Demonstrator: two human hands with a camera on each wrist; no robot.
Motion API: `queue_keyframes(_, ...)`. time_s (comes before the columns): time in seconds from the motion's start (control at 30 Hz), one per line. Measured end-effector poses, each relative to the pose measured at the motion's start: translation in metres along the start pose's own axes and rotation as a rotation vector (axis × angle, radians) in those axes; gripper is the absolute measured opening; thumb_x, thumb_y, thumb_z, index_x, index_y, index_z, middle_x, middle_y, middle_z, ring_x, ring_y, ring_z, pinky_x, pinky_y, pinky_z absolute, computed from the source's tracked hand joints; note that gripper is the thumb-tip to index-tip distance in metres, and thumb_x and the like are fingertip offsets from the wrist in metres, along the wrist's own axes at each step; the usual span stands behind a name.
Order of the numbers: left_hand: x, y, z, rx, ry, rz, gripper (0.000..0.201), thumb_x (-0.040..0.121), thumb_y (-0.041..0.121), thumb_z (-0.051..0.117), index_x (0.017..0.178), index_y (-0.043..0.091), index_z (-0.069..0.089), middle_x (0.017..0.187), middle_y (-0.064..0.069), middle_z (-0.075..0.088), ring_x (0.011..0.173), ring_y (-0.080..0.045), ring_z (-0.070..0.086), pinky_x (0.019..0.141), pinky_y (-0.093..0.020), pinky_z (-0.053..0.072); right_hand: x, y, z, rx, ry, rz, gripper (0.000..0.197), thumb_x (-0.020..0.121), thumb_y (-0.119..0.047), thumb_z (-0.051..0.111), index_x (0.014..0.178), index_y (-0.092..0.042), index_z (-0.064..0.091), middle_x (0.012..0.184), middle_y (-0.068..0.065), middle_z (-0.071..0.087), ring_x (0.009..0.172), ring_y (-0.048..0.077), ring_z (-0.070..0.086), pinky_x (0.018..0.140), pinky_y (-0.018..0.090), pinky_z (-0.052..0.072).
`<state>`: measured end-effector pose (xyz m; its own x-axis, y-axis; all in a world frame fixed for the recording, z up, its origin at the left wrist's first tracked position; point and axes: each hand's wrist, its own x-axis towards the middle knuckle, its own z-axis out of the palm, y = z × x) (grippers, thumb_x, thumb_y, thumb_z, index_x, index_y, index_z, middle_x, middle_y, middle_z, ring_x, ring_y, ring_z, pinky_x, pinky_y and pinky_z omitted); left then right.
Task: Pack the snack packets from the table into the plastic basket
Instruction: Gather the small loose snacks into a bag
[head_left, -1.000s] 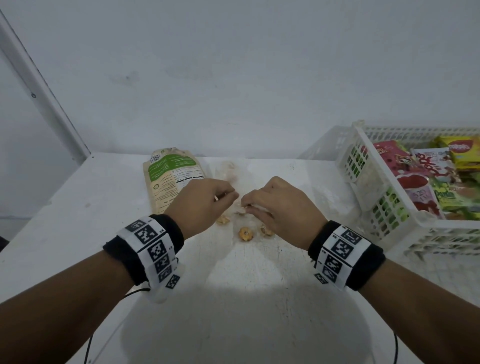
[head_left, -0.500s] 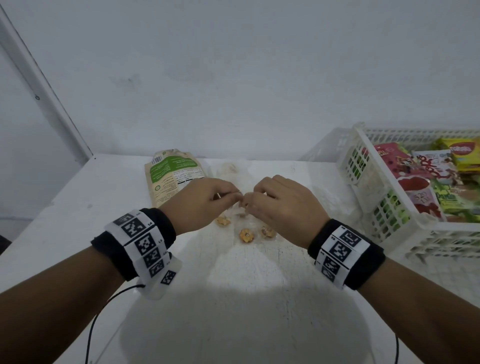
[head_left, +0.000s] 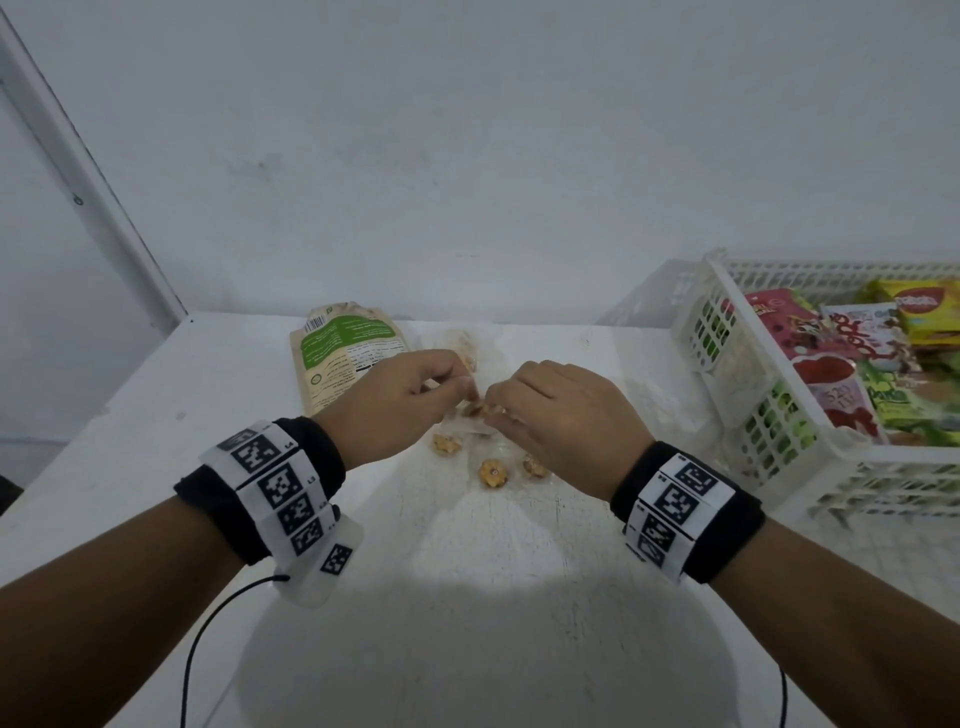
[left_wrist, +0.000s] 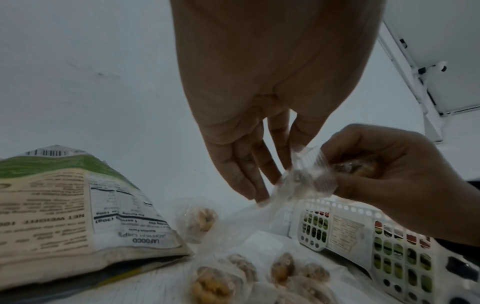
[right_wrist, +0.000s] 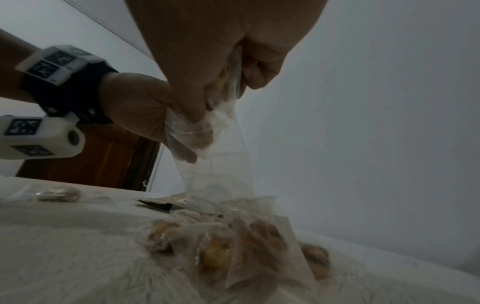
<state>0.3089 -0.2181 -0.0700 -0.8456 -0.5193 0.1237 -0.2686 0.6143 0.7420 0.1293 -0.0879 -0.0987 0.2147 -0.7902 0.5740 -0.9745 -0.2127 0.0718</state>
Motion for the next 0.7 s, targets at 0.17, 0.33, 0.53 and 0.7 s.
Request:
queue_keyframes(0.17, -0.001, -0.001, 0.0, 0.094, 0.046, 0.022, 0.017, 0.101, 0.03, 0.059, 0.09, 0.023, 0.07, 0.073, 0.031, 0.062, 0.062, 0.007, 0.057, 0.058, -0.007, 0.038, 0.0, -0.001, -0.004, 0.014, -0.004, 0.049, 0.02, 0.097, -0.034, 0.068, 0.103, -0.015, 0.073, 0.082, 0.0, 0.056, 0.061, 0.018, 0.05, 0.052, 0.03, 0.04)
queue_keyframes(0.33, 0.0, 0.001, 0.0, 0.165, 0.084, 0.059, 0.017, 0.1, 0.028, 0.061, 0.088, 0.021, 0.07, 0.071, 0.029, 0.061, 0.063, 0.005, 0.056, 0.061, -0.008, 0.039, 0.0, -0.002, -0.003, -0.013, 0.014, 0.034, 0.023, 0.102, -0.033, 0.059, 0.093, -0.016, 0.072, 0.079, 0.0, 0.053, 0.059, 0.019, 0.046, 0.05, 0.033, 0.041)
queue_keyframes(0.53, 0.003, -0.002, 0.0, 0.212, 0.141, 0.061, 0.018, 0.098, 0.037, 0.062, 0.084, 0.031, 0.071, 0.081, 0.013, 0.066, 0.073, -0.003, 0.059, 0.068, -0.02, 0.043, 0.005, -0.009, -0.011, 0.154, 0.108, 0.144, 0.024, 0.101, -0.032, 0.059, 0.088, -0.013, 0.065, 0.085, -0.001, 0.051, 0.061, 0.009, 0.04, 0.053, 0.024, 0.038)
queue_keyframes(0.7, 0.003, -0.003, 0.002, 0.185, 0.137, 0.059, 0.016, 0.098, 0.038, 0.063, 0.084, 0.033, 0.071, 0.082, 0.012, 0.066, 0.072, -0.004, 0.061, 0.07, -0.026, 0.049, 0.008, -0.013, -0.015, 0.408, 0.107, 0.198, 0.029, 0.081, -0.009, 0.056, 0.11, -0.01, 0.06, 0.102, -0.002, 0.046, 0.069, 0.012, 0.046, 0.059, 0.025, 0.042)
